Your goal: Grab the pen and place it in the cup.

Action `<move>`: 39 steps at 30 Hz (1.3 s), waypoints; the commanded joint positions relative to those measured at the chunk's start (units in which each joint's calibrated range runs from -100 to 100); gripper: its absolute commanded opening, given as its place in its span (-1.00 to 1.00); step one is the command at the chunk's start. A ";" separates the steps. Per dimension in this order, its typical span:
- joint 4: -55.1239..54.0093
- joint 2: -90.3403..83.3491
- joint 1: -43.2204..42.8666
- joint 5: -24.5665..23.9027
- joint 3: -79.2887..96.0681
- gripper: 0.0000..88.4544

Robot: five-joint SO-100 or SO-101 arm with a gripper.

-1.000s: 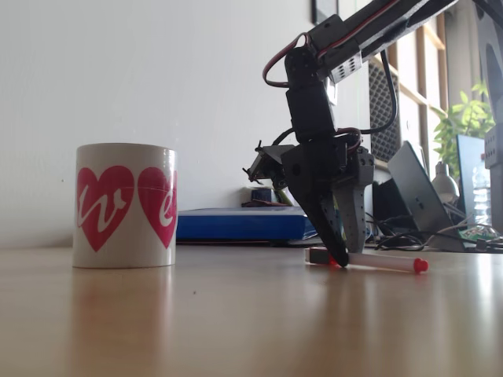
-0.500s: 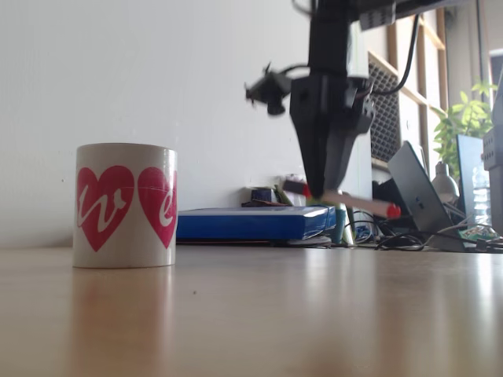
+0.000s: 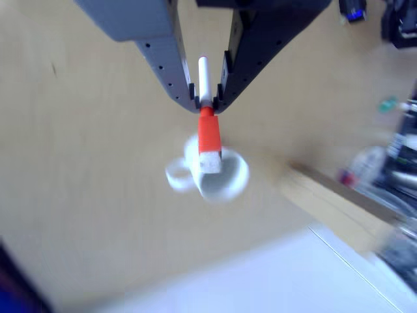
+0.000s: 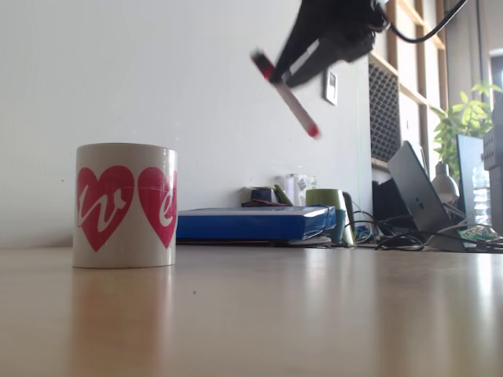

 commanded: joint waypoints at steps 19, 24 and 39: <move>-55.69 -3.23 -8.29 5.91 21.43 -0.98; -61.89 3.00 -8.29 7.01 21.43 -0.98; -65.67 22.66 -7.20 7.12 2.96 -0.98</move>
